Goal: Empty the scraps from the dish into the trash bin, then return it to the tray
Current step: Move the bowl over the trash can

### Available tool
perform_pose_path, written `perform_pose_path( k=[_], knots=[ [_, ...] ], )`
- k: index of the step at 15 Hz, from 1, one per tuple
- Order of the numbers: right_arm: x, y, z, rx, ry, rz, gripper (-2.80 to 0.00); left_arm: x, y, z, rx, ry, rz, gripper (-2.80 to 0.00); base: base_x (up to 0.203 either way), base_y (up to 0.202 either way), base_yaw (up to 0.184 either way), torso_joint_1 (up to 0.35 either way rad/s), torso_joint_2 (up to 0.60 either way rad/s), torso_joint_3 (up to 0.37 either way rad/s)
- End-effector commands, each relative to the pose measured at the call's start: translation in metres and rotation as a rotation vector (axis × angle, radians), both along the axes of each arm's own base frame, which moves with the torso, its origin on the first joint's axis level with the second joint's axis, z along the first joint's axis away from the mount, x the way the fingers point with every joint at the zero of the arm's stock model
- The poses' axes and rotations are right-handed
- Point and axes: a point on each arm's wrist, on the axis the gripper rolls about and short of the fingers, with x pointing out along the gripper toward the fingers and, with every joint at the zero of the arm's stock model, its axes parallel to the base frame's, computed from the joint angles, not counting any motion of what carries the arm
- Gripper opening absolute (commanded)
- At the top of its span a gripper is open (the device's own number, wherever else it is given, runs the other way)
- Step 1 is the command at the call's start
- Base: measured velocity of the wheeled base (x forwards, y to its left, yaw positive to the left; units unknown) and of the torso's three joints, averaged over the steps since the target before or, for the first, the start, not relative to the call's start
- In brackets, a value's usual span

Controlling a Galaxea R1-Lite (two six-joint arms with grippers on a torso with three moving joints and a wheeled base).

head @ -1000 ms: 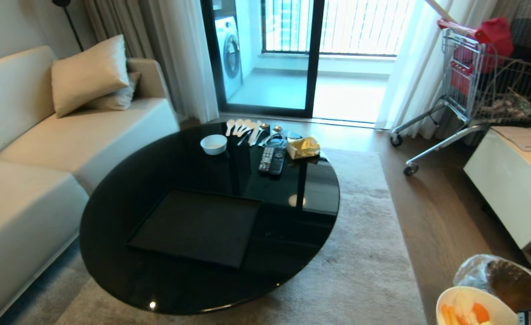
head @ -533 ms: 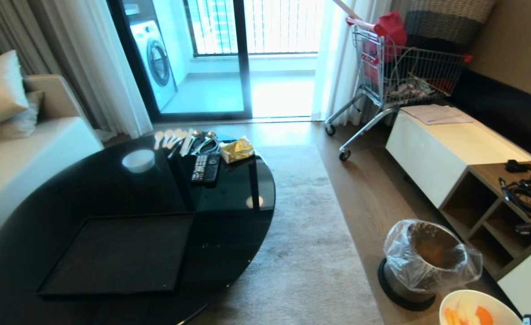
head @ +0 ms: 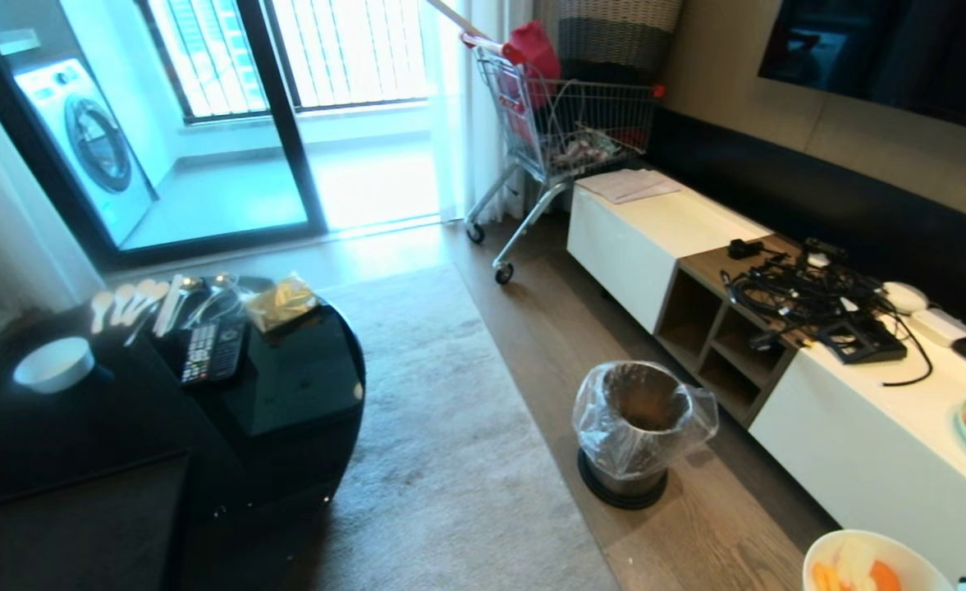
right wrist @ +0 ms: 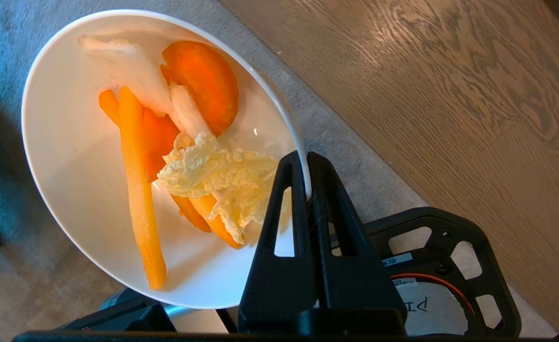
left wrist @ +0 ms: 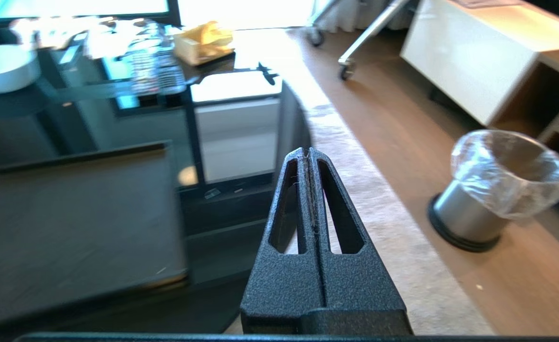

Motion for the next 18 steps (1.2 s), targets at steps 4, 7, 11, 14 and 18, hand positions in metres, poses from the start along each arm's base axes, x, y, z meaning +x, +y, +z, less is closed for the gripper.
perform_pose_path(
  k=[4,7,11,14,18],
  knots=[
    [-0.0014,-0.0003,0.0008,0.001,-0.008,-0.004,-2.8,0.0,0.0,0.0,-0.001,0.0,0.0,-2.8,0.002,0.011,-0.168,0.003,0.0,0.003],
    [-0.0008,-0.0002,0.0012,0.0,-0.01,-0.003,-2.8,0.0,0.0,0.0,-0.001,0.0,0.0,-2.8,0.001,0.007,-0.141,0.004,0.0,0.005],
    [-0.0006,0.0,-0.0002,0.0,-0.001,-0.003,-2.8,0.0,0.0,0.0001,-0.001,-0.002,0.0,-2.8,0.0,0.001,-0.017,0.002,0.0,0.001],
    [-0.0016,-0.0002,-0.0024,-0.001,0.009,-0.002,-2.8,0.0,0.0,0.0,-0.001,0.0,0.0,-2.8,0.0,0.0,0.0,0.0,0.0,0.0],
    [-0.0048,-0.0008,-0.008,-0.004,0.027,-0.002,-2.8,0.0,0.0,0.0,-0.001,0.0,0.0,-2.8,0.0,0.0,0.0,0.0,0.0,0.0]
  ],
)
